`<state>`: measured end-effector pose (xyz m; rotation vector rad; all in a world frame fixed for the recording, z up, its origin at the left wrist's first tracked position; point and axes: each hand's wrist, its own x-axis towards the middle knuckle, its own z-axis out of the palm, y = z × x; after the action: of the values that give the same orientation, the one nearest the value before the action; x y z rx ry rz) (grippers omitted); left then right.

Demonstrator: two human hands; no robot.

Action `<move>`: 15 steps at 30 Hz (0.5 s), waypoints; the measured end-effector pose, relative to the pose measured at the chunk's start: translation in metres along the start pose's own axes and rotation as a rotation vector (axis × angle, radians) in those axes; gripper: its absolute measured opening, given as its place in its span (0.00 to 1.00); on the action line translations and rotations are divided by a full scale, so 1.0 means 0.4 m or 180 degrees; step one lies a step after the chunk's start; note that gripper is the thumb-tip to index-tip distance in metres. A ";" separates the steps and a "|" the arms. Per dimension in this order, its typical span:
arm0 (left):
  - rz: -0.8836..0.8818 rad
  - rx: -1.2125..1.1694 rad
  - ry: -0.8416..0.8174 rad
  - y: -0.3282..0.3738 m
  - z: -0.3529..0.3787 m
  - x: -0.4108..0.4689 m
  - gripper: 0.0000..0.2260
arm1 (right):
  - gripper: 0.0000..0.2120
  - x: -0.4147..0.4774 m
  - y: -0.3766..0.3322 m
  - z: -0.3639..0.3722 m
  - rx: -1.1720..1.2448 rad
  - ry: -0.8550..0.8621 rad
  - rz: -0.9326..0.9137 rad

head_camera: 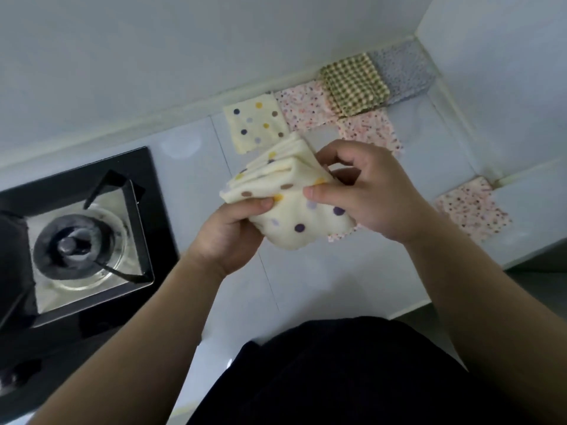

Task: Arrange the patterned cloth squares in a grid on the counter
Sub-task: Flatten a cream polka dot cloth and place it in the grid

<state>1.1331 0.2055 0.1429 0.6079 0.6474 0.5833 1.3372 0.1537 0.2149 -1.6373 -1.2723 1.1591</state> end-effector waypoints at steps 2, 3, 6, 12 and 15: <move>0.0237 0.0196 -0.0002 0.000 -0.006 -0.030 0.26 | 0.10 -0.013 -0.002 0.016 0.0035 -0.0068 0.0036; 0.0333 0.0279 0.0015 -0.001 -0.007 -0.042 0.25 | 0.11 -0.019 -0.002 0.023 0.0047 -0.0126 0.0065; 0.0482 0.0480 0.0368 0.002 -0.002 -0.072 0.22 | 0.12 -0.036 0.002 0.040 0.0116 -0.0197 0.0188; 0.0753 0.1065 0.0839 0.014 0.028 -0.112 0.23 | 0.18 -0.063 0.017 0.046 0.0236 -0.0210 0.0317; 0.0928 0.1462 0.0848 0.016 0.041 -0.134 0.21 | 0.18 -0.068 0.025 0.044 0.0336 -0.0211 0.0273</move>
<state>1.1076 0.1691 0.1775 1.0776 0.9644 0.8033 1.3208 0.1255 0.2056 -1.6005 -1.1709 1.3202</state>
